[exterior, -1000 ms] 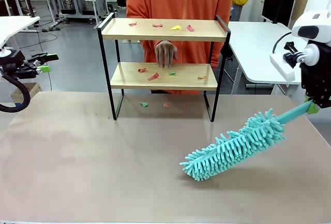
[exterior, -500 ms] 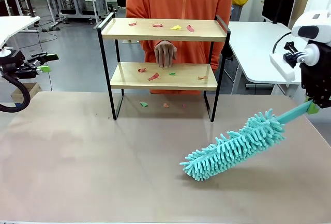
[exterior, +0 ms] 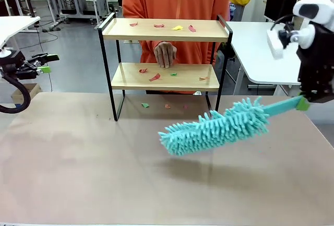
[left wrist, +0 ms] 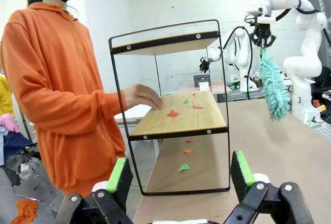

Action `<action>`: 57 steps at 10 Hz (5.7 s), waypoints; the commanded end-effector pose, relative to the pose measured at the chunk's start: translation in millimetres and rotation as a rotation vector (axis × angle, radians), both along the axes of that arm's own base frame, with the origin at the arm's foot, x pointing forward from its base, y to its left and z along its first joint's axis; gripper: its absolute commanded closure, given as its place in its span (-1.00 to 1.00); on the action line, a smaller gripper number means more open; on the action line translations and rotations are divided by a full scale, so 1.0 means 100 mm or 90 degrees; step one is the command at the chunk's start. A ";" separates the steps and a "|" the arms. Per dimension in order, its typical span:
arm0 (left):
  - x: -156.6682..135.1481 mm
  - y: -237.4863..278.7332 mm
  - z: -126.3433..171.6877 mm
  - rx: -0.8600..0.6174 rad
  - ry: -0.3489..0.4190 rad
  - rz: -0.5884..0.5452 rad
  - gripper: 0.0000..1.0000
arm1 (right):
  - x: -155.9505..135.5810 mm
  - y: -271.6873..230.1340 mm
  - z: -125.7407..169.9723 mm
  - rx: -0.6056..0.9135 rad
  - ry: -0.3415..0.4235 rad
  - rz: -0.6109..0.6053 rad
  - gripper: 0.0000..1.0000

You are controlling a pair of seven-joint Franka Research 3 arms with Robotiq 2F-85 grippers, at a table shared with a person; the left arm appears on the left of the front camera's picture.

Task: Clean the shelf.
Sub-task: Clean the specific section of the Shelf indicated by the human with the Duster.

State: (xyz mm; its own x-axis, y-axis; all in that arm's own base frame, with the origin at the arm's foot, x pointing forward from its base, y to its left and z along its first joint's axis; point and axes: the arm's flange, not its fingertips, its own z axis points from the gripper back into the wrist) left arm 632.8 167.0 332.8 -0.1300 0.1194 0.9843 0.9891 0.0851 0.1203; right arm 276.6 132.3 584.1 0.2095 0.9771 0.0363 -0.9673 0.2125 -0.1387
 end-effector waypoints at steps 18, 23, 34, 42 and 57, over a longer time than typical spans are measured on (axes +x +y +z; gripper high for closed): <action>-0.01 0.00 0.01 0.003 -0.010 0.001 -1.00 | -0.62 2.06 0.01 0.281 -0.069 -0.573 0.74; -0.01 0.00 0.01 0.003 -0.010 0.001 -1.00 | -0.36 2.78 -0.13 0.370 -0.083 -0.679 0.74; -0.01 0.00 0.01 0.003 -0.010 0.001 -1.00 | 0.10 3.39 -0.44 0.374 -0.102 -0.748 0.74; -0.01 0.00 0.01 0.003 -0.010 0.001 -1.00 | 0.65 3.98 -0.70 0.444 -0.114 -0.837 0.74; -0.01 0.00 0.01 0.003 -0.010 0.001 -1.00 | 0.96 3.92 -0.94 0.377 -0.074 -0.878 0.74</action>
